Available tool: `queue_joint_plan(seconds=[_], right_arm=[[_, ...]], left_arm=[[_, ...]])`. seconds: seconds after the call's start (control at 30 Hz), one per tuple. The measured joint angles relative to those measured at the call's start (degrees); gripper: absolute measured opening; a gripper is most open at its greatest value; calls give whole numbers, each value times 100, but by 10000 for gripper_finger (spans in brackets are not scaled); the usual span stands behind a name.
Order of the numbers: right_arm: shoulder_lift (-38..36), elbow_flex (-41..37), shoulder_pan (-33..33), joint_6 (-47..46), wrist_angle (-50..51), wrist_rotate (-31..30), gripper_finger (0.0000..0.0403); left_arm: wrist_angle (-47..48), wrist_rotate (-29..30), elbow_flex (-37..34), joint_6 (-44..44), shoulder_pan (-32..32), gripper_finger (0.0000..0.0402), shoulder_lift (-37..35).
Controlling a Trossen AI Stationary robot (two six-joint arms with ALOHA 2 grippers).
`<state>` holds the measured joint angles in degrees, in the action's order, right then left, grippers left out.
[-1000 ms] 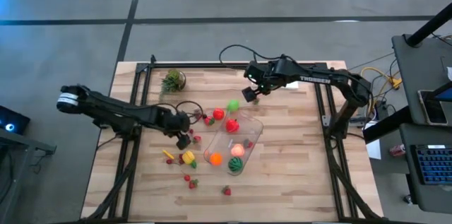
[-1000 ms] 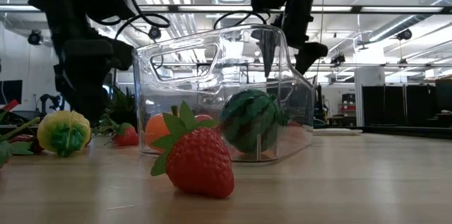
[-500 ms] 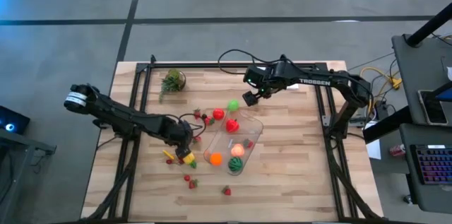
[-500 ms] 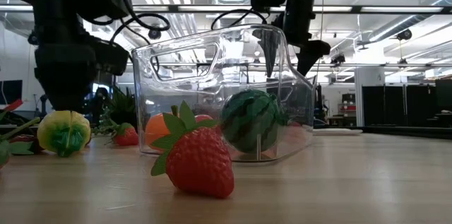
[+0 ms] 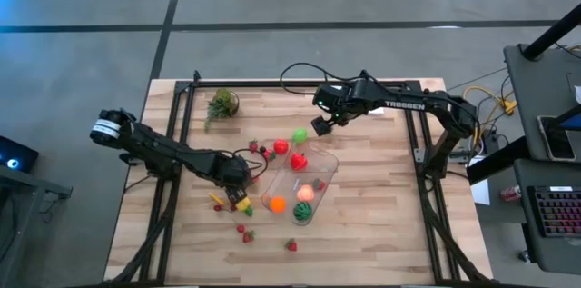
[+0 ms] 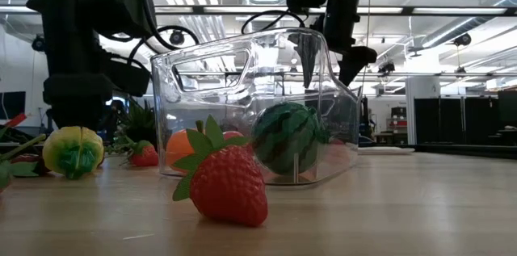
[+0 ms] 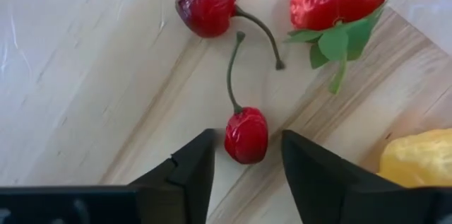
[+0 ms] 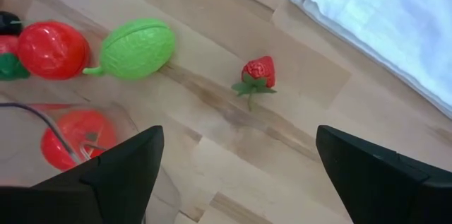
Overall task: Pick and placing Produce into tupperware
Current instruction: Put the red cherry into the transparent bin
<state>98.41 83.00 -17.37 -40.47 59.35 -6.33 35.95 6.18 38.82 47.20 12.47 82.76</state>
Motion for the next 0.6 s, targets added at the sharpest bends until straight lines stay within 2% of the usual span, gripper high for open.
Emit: queue_joint_plan(seconds=[0.23,0.6], right_arm=[[0,0,0,0,-4,-127,363],[0,-2,0,0,20,-124,363]], left_arm=[[-101,248,-23,-11,-11,118,-144],[-261,262,-23,-142,-9,66,-126]])
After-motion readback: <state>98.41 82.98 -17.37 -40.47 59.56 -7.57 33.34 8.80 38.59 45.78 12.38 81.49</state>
